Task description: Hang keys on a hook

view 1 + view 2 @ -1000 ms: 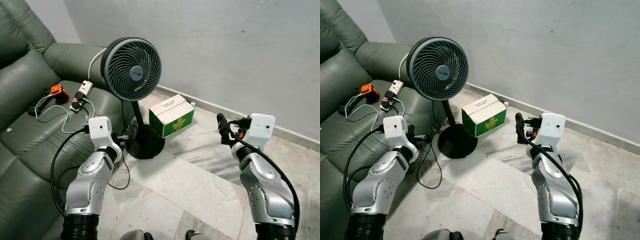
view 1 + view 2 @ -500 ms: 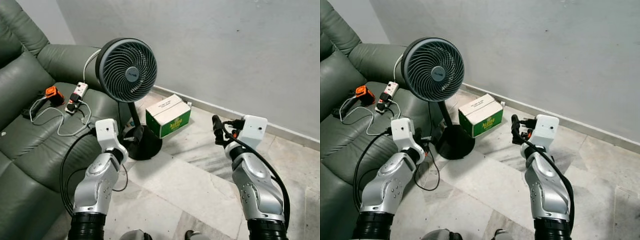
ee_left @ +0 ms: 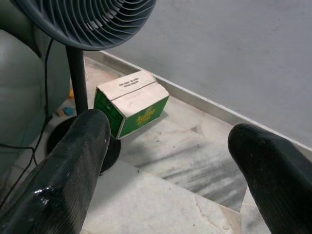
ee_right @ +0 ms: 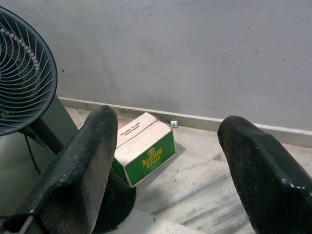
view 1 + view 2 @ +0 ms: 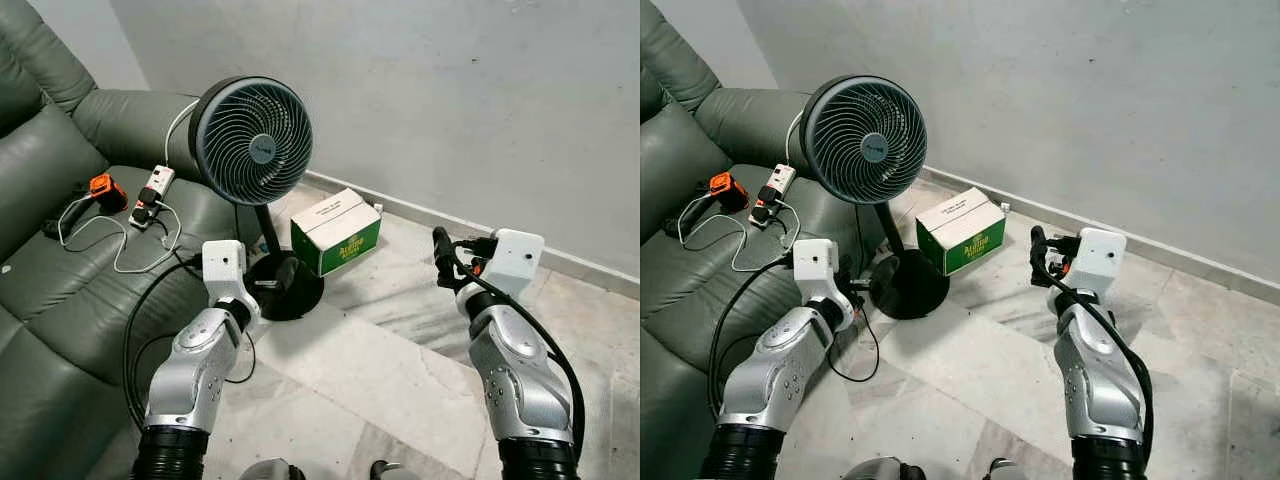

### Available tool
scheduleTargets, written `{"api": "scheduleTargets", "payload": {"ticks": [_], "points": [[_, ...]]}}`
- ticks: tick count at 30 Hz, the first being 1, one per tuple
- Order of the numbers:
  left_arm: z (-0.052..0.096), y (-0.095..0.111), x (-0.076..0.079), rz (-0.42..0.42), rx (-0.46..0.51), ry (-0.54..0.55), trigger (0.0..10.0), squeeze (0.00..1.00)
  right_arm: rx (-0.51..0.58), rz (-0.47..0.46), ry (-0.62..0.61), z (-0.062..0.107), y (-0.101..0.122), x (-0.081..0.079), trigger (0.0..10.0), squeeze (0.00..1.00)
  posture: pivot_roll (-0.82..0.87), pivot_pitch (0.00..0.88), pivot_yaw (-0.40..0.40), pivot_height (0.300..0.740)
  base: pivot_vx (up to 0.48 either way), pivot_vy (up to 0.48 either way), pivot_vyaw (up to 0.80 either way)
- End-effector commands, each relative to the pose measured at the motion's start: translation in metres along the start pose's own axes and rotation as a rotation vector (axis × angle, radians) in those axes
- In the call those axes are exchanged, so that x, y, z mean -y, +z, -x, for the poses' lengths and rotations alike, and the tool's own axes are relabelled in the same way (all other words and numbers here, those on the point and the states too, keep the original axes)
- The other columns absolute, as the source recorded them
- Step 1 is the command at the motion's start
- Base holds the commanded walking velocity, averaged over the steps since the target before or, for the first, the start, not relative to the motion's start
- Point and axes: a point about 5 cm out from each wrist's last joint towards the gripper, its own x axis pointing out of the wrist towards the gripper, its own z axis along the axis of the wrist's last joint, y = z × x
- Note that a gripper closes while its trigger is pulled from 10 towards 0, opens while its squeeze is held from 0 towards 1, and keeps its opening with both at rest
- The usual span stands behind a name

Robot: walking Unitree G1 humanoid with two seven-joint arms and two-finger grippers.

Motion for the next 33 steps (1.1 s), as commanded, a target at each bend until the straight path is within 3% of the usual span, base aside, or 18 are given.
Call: {"api": "scheduleTargets", "payload": {"ticks": [1,14,33], "points": [[0.0018,0.0006,-0.0032,-0.003,-0.001,0.007,10.0,0.00,-0.004,0.008,-0.002,-0.0001,-0.0022,-0.0009,10.0,0.00,0.01,0.139,0.086,0.740,0.000,0.000,-0.78],[0.0016,-0.0005,-0.0023,0.007,-0.003,-0.010,10.0,0.00,0.006,0.012,0.009,-0.0010,-0.0019,-0.0016,10.0,0.00,0.01,0.126,0.085,0.740,0.117,0.000,-0.77],[0.0020,-0.0019,-0.0022,0.017,-0.012,-0.015,10.0,0.00,0.012,0.013,0.009,-0.0016,-0.0017,-0.0005,10.0,0.00,0.01,0.126,0.084,0.740,0.367,0.000,-0.05]]}}
